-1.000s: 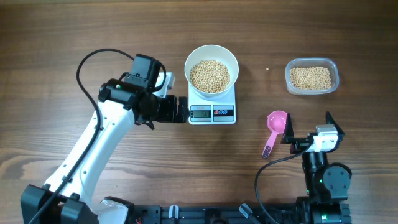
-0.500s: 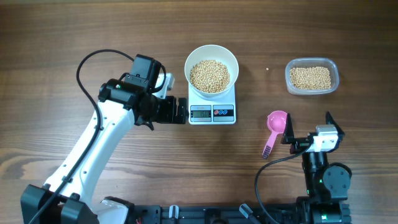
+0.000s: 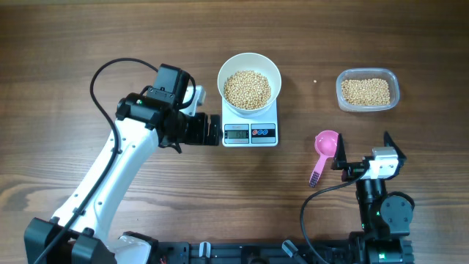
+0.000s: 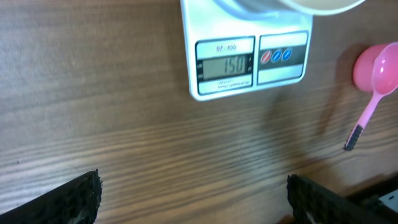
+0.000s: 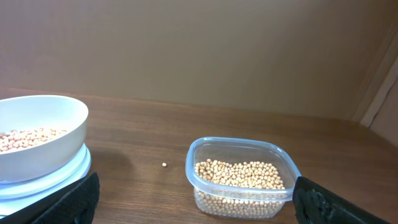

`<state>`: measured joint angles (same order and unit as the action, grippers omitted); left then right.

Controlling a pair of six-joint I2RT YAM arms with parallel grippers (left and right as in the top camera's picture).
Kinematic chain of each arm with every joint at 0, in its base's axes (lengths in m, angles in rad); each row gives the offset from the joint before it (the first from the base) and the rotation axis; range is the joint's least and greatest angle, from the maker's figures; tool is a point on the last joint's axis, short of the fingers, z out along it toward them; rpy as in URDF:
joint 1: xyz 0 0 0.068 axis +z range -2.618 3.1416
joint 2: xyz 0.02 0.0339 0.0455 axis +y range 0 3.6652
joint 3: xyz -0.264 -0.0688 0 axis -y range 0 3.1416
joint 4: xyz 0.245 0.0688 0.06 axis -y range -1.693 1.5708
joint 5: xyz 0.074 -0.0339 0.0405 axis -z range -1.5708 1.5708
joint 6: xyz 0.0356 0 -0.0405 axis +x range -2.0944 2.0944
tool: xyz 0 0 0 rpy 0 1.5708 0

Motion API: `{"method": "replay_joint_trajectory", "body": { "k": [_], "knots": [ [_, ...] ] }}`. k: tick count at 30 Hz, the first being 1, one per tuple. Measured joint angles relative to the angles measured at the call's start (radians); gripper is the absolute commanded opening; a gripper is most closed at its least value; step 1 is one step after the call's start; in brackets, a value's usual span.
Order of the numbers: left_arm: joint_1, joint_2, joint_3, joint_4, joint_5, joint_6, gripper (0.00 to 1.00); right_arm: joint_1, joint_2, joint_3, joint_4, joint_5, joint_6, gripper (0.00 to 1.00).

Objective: Scoop item into bowl and weigh 150g on scale

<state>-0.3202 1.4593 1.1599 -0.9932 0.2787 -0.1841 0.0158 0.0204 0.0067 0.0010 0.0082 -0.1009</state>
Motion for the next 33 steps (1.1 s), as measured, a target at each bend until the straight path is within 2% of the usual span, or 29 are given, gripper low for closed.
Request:
{"method": "replay_joint_trajectory", "body": {
  "k": [10, 15, 21, 28, 33],
  "knots": [
    [0.005, -0.156, 0.000, 0.052, -0.205, 0.007, 1.00, 0.000, 0.000, 0.000, 0.000, 0.000, 0.000, 1.00],
    [0.060, -0.247, -0.011, 0.083, -0.253, 0.008, 1.00, 0.000, 0.000, 0.000, 0.000, 0.000, 0.000, 1.00],
    [0.142, -0.374, -0.107, 0.168, -0.254, 0.024, 1.00, 0.000, 0.000, 0.000, 0.000, 0.000, 0.000, 1.00],
    [0.266, -0.576, -0.312, 0.384, -0.198, 0.090, 1.00, 0.000, 0.000, 0.000, 0.000, 0.000, 0.000, 1.00],
    [0.352, -0.743, -0.430, 0.439, -0.181, 0.102, 1.00, 0.000, 0.001, 0.000, 0.000, 0.000, 0.000, 1.00]
  ]
}}
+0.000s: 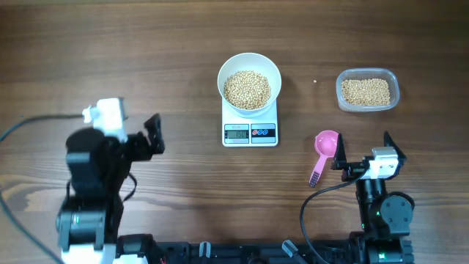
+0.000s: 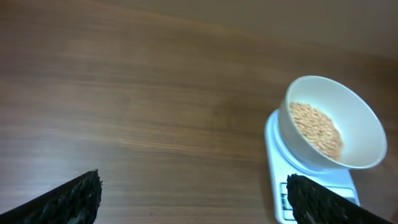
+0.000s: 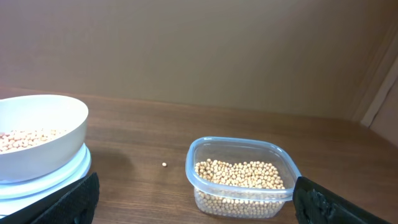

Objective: Scoop item into bowl and weigh 150g on scale

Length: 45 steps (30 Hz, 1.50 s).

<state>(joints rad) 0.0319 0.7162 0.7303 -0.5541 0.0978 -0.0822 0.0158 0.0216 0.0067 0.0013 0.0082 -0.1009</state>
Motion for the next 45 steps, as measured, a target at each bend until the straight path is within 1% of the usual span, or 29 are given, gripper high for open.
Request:
{"method": "replay_joint_trajectory", "body": {
  "k": [6, 14, 20, 26, 29, 31, 41, 45],
  "knots": [
    [0.066, -0.200, -0.136, 0.013, 0.005, 0.003, 1.00, 0.000, 0.000, 0.000, 0.000, 0.000, 0.000, 1.00],
    [0.069, -0.487, -0.314, 0.042, 0.004, 0.003, 1.00, 0.000, 0.001, 0.000, 0.000, 0.000, 0.000, 1.00],
    [0.069, -0.667, -0.437, 0.126, -0.011, 0.003, 1.00, 0.000, 0.001, 0.000, 0.000, 0.000, 0.000, 1.00],
    [0.069, -0.702, -0.529, 0.261, -0.023, 0.003, 1.00, 0.000, 0.001, 0.000, 0.000, 0.000, 0.000, 1.00],
    [0.069, -0.703, -0.582, 0.374, -0.034, 0.004, 1.00, 0.000, 0.001, 0.000, 0.000, 0.000, 0.000, 1.00],
    [0.069, -0.703, -0.605, 0.412, -0.042, 0.004, 1.00, 0.000, 0.001, 0.000, 0.000, 0.000, 0.000, 1.00],
    [0.069, -0.703, -0.688, 0.552, -0.050, -0.011, 1.00, 0.000, 0.001, 0.000, 0.000, 0.000, 0.000, 1.00],
    [0.069, -0.702, -0.712, 0.549, -0.052, -0.046, 1.00, 0.000, 0.001, 0.000, 0.000, 0.000, 0.000, 1.00]
  ]
}}
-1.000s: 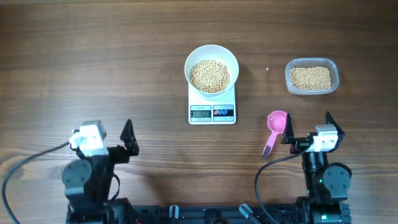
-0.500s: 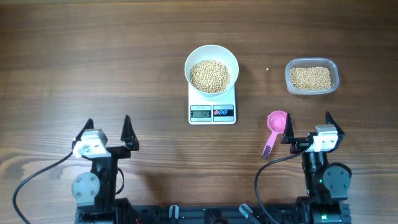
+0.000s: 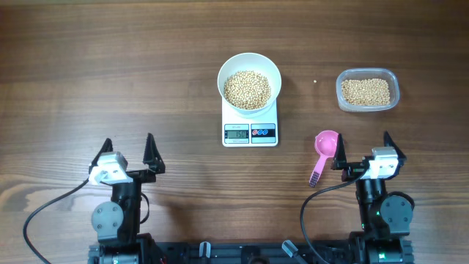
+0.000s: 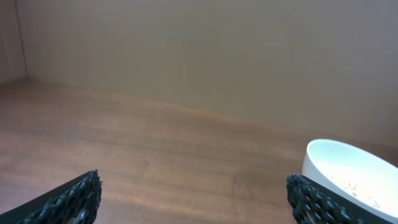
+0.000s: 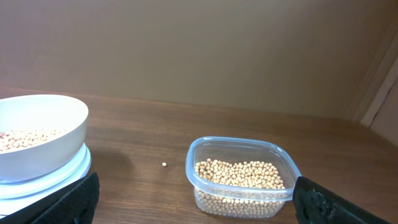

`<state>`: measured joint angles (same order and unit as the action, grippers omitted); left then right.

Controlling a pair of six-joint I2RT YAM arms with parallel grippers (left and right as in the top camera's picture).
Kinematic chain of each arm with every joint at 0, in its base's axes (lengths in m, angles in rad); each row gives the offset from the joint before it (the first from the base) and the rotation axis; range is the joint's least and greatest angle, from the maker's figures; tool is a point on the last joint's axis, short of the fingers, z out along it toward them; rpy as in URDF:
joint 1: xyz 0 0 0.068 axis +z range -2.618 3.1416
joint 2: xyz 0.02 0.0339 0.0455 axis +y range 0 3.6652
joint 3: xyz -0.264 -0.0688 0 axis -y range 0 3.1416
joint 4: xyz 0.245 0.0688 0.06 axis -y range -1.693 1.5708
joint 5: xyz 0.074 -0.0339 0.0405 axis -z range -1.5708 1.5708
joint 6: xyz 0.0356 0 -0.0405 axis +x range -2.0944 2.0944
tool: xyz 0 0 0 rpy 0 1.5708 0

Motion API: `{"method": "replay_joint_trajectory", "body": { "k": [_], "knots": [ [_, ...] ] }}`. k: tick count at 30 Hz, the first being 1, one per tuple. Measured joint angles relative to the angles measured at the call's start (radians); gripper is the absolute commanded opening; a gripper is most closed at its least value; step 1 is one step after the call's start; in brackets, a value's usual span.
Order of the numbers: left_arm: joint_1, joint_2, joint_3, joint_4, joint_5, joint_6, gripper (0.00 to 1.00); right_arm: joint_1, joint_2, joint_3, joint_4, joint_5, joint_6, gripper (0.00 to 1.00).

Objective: Scoop item into bowl and weigh 150g on scale

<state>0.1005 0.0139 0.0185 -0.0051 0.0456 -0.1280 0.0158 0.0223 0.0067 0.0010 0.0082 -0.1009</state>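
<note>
A white bowl (image 3: 249,64) of soybeans stands on the white scale (image 3: 250,133), whose display shows digits too small to read. The bowl's rim (image 4: 348,163) shows at the right of the left wrist view and the bowl (image 5: 37,134) at the left of the right wrist view. A clear tub of soybeans (image 3: 367,90) sits at the back right, also seen as the tub (image 5: 242,177). The pink scoop (image 3: 325,150) lies on the table beside the right arm. My left gripper (image 3: 128,150) is open and empty at the front left. My right gripper (image 3: 364,148) is open and empty at the front right.
One stray bean (image 3: 315,81) lies on the wooden table (image 3: 110,66) between bowl and tub, also visible as a bean (image 5: 164,165). Black cables trail from both arm bases at the front edge.
My left arm has drawn back from the table's left side to its folded pose at the front left, the wrist camera now looking level across the table. The right arm is unchanged.
My left gripper was first stretched out next to the scale, its camera reading 150 on the display. Then it was pulled away to the left, the bowl seen from above. Now it rests folded at the front left. Scoop, bowl, tub and right arm stayed put throughout.
</note>
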Motion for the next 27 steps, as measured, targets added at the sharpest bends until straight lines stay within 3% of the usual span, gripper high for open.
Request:
{"method": "replay_joint_trajectory", "body": {
  "k": [7, 27],
  "knots": [
    [-0.029, 0.000, -0.006, -0.069, 0.000, -0.024, 1.00, 0.000, 0.000, 0.000, 0.000, 0.000, 0.000, 1.00],
    [-0.073, -0.001, -0.006, -0.069, -0.004, -0.028, 1.00, 0.000, 0.000, 0.000, 0.000, 0.000, 0.000, 1.00]
  ]
}}
